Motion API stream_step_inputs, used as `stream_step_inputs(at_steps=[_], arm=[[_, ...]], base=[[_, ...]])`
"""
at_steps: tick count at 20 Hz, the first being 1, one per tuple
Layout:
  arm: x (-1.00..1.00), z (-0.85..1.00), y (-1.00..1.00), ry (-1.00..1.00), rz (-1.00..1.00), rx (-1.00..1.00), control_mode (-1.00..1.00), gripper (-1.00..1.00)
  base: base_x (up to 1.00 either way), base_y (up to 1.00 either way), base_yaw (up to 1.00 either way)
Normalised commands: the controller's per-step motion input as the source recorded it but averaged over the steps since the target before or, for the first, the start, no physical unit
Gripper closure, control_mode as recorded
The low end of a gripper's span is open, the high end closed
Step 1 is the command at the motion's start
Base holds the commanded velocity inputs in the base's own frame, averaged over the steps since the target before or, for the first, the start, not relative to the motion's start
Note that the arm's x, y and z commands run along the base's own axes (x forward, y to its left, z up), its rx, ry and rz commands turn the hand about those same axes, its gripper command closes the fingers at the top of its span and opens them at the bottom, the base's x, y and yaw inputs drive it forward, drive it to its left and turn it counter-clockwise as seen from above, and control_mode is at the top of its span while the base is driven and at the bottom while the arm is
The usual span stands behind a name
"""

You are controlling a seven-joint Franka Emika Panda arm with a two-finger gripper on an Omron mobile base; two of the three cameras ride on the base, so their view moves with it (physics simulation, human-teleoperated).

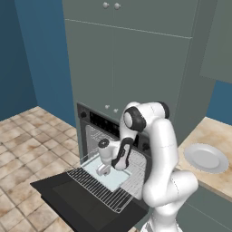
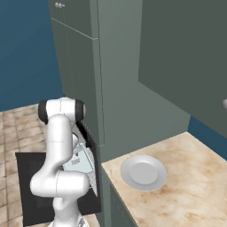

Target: Take the baked cake out of the oven and place it on the plate for cooling. Then close the oven door.

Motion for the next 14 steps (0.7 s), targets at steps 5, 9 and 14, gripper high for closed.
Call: stream_step_inputs(at_steps=[5, 9, 14], arm=[[0.07, -0.14, 0.0, 0.03, 0.03, 0.0, -1.0, -1.0], [0.13, -0.11, 0.01, 0.02, 0.03, 0.0, -1.0, -1.0], [0.14, -0.03, 0.03, 0.0, 0.03, 0.0, -1.0, -1.0]], base=[[0.0, 0.0, 0.0], [0.0, 0.0, 0.0], [0.0, 0.0, 0.0]])
